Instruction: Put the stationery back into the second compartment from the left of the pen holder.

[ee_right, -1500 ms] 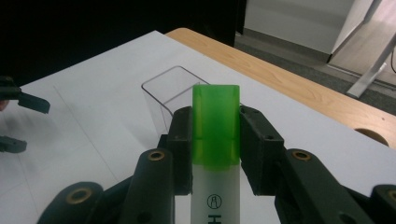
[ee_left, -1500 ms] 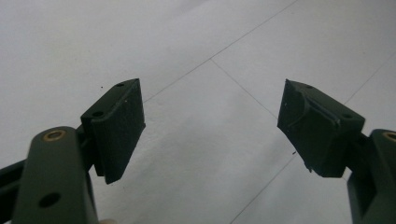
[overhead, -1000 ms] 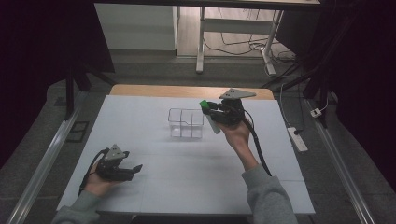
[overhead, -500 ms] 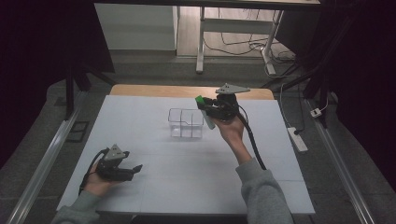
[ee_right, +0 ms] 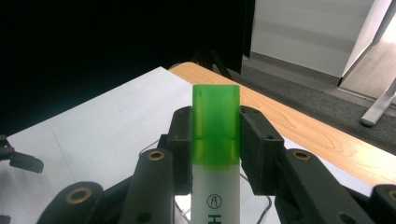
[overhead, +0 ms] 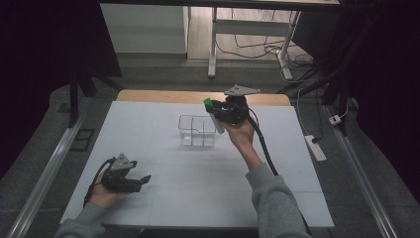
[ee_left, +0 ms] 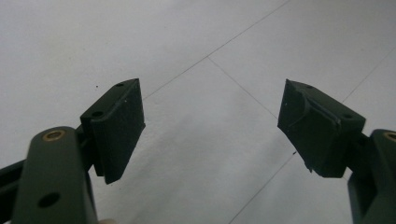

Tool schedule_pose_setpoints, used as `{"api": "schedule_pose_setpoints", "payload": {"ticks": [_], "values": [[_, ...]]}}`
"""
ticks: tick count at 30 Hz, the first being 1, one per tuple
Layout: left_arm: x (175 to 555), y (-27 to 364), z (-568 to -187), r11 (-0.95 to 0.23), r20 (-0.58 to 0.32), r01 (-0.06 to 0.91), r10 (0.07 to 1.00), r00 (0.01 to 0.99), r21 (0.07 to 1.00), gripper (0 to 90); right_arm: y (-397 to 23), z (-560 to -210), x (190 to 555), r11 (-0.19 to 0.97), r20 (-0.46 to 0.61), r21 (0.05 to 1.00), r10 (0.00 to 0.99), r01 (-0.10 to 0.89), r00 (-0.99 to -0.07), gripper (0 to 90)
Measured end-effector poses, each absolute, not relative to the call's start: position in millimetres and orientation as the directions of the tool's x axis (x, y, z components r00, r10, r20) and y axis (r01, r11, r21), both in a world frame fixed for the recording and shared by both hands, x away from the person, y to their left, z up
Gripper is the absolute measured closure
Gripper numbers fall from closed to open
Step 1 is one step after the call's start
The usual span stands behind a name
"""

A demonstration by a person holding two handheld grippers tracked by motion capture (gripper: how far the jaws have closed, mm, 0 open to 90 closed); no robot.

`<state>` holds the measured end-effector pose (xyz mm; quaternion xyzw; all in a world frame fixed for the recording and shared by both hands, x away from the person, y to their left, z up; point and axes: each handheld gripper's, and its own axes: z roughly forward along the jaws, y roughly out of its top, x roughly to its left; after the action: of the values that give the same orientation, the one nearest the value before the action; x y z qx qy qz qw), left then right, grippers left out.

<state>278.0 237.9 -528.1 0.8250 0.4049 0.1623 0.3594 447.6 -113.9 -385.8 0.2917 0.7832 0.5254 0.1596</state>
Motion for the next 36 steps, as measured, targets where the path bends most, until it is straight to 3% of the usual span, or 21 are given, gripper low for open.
{"api": "schedule_pose_setpoints", "payload": {"ticks": [36], "values": [[278.3, 237.4, -528.1, -0.411, -0.032, 0.551, 0.780, 0.625, 0.726, 22.1, -78.8, -406.1, 477.5, 0.197, 0.118, 0.932, 0.630, 0.304, -0.768, 66.1]]}}
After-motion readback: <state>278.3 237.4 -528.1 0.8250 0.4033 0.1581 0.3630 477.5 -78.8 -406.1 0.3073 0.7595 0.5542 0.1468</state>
